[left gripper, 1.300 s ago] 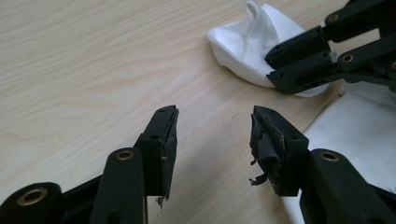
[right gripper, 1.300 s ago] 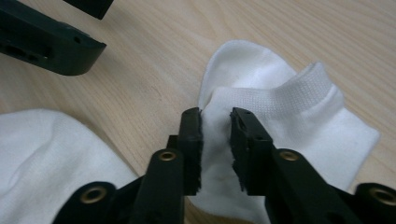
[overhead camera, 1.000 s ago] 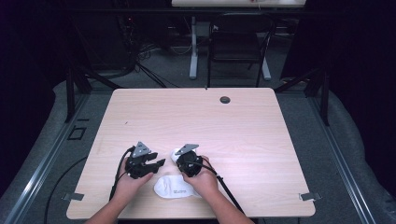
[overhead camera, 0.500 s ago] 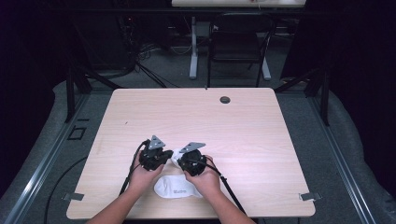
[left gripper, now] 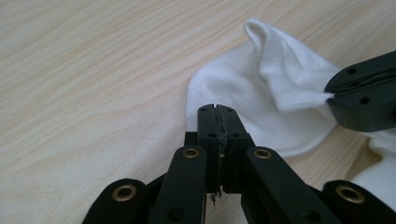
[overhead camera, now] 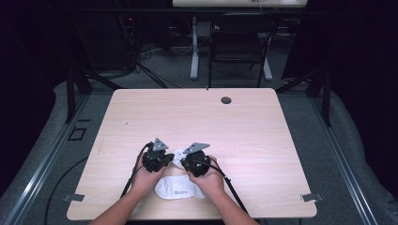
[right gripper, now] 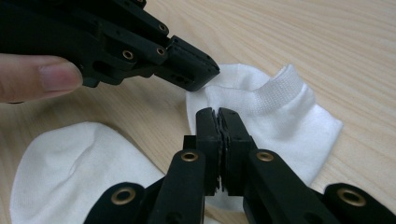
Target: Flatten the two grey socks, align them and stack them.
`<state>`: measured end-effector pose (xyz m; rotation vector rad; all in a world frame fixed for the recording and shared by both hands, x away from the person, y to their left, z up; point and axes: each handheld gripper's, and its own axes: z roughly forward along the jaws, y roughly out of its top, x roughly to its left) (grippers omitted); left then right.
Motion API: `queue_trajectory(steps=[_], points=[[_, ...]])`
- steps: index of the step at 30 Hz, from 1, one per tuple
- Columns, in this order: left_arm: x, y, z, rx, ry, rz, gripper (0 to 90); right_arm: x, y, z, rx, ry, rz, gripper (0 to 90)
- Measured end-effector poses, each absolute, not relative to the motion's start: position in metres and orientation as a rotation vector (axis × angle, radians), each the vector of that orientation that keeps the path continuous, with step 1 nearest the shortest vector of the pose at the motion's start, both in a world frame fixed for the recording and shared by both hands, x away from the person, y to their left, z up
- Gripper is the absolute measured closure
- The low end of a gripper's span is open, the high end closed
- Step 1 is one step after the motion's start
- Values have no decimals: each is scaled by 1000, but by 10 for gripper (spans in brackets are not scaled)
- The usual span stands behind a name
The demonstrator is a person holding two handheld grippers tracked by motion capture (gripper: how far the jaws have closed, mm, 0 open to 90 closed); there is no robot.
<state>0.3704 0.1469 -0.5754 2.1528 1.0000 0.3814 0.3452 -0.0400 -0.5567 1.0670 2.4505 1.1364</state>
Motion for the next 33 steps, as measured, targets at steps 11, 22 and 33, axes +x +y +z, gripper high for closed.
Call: queue_trajectory(steps=[11,22,33], points=[[368,150,-581,2136,994,405,898,341,-57,-552,1063,2360,1194,880],[366,153,-583,2119,1003,410,898,342,-95,-543,1158,2249,1226,878],[364,156,-583,2106,1025,414,897,343,-131,-560,1284,2225,1114,864]])
